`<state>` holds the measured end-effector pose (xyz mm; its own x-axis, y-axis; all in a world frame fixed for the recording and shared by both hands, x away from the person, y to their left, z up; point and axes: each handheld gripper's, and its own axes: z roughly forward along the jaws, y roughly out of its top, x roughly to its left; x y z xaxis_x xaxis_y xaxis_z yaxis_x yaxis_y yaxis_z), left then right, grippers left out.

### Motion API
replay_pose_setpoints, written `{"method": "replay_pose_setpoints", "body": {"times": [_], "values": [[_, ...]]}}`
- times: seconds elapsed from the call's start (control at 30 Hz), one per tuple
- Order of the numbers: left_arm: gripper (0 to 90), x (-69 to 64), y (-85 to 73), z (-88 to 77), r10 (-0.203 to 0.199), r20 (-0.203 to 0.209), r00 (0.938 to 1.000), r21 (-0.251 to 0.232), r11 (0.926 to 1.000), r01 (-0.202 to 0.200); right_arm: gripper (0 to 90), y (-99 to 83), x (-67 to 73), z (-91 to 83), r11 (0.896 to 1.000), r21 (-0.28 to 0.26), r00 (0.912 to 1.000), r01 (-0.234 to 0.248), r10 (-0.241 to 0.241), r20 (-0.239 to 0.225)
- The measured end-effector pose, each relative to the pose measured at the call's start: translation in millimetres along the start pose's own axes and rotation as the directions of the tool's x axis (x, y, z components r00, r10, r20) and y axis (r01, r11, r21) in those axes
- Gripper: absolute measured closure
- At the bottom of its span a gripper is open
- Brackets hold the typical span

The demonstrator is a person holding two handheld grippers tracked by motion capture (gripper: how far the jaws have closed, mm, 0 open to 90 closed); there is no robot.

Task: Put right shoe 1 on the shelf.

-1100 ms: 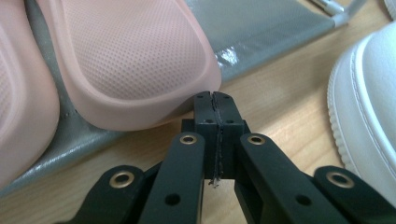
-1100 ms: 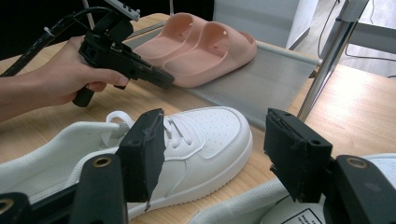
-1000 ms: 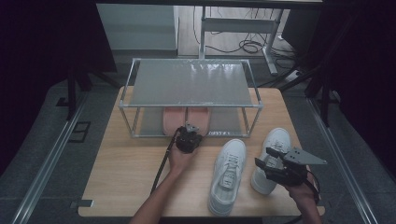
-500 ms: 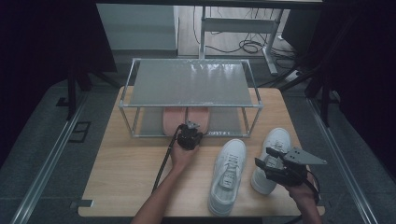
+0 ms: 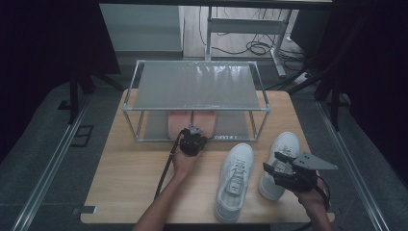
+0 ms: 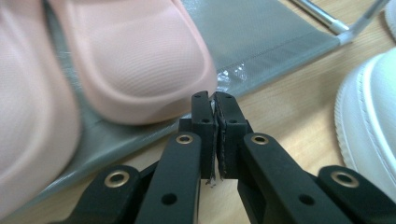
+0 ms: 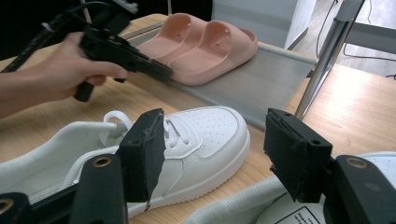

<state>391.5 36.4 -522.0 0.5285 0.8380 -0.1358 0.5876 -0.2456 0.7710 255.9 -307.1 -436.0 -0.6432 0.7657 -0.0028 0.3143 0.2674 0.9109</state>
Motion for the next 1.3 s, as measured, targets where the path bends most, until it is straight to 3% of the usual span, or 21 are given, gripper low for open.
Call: {"method": "replay_pose_setpoints", "body": {"times": [0.33, 0.53, 0.93, 1.1, 1.3], "values": [[88.2, 26.0, -16.2, -58.4, 0.005, -0.004, 1.0, -0.044, 0.999, -0.005, 38.9, 0.6, 2.3, 1.8, 1.0, 0.002, 1.0, -0.008, 0.008, 0.002], [88.4, 30.5, -27.6, -83.2, 0.007, 0.004, 1.0, -0.057, 0.9984, -0.007, 38.8, 0.0, 3.2, 4.0, 1.0, 0.009, 0.9998, -0.019, 0.019, 0.0], [87.1, 27.6, -59.0, -108.5, 0.019, 0.033, 0.9993, -0.023, 0.9996, -0.018, 38.6, -1.2, 5.8, 7.7, 1.0, 0.021, 0.9998, -0.017, 0.017, -0.01], [86.2, 28.3, -66.8, -117.4, 0.03, 0.037, 0.9989, -0.006, 0.9995, -0.03, 37.9, -1.3, 6.7, 10.6, 0.998, 0.016, 0.998, -0.055, 0.056, -0.028], [84.3, 33.9, -77.8, -130.6, 0.016, 0.051, 0.9986, 0.009, 0.9998, -0.016, 37.9, -2.3, 7.6, 11.7, 0.997, 0.023, 0.9966, -0.073, 0.074, -0.036]]}}
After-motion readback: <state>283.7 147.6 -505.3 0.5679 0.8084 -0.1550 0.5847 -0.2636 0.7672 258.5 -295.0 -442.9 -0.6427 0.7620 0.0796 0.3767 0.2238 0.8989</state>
